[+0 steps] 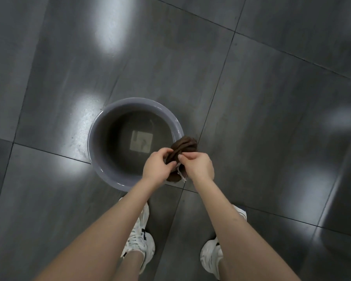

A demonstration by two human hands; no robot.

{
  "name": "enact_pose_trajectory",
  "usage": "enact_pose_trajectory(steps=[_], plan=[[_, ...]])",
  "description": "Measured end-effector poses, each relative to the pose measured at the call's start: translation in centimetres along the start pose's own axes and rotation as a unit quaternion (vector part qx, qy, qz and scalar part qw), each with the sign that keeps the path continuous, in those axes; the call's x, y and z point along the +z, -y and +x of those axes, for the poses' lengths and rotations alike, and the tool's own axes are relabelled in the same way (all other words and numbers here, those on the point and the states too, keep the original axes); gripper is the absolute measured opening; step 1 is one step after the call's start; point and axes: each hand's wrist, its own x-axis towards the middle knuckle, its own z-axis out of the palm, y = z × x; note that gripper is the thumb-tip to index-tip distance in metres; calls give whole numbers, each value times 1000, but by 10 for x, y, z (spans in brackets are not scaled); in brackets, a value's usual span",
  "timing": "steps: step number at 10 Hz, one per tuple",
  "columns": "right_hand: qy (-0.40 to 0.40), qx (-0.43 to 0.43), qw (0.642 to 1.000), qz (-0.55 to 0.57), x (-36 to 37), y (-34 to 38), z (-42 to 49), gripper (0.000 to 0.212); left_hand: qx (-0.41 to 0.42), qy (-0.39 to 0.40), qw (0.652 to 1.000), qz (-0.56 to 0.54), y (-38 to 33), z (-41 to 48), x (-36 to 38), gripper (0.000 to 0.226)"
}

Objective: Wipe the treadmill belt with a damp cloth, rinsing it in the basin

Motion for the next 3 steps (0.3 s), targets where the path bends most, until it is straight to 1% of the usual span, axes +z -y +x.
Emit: enact_pose_trajectory(steps=[1, 2, 3], plan=[[-32, -8, 998, -57, 1, 6, 1, 17, -9, -7, 1000, 25, 1, 5, 1, 38], [-38, -24, 997, -59, -3, 9, -2, 17, -14, -18, 999, 31, 0, 7, 1, 38], [-48, -44, 996, -55, -19, 8, -13, 16, -26, -45, 996, 68, -12, 0, -8, 43]])
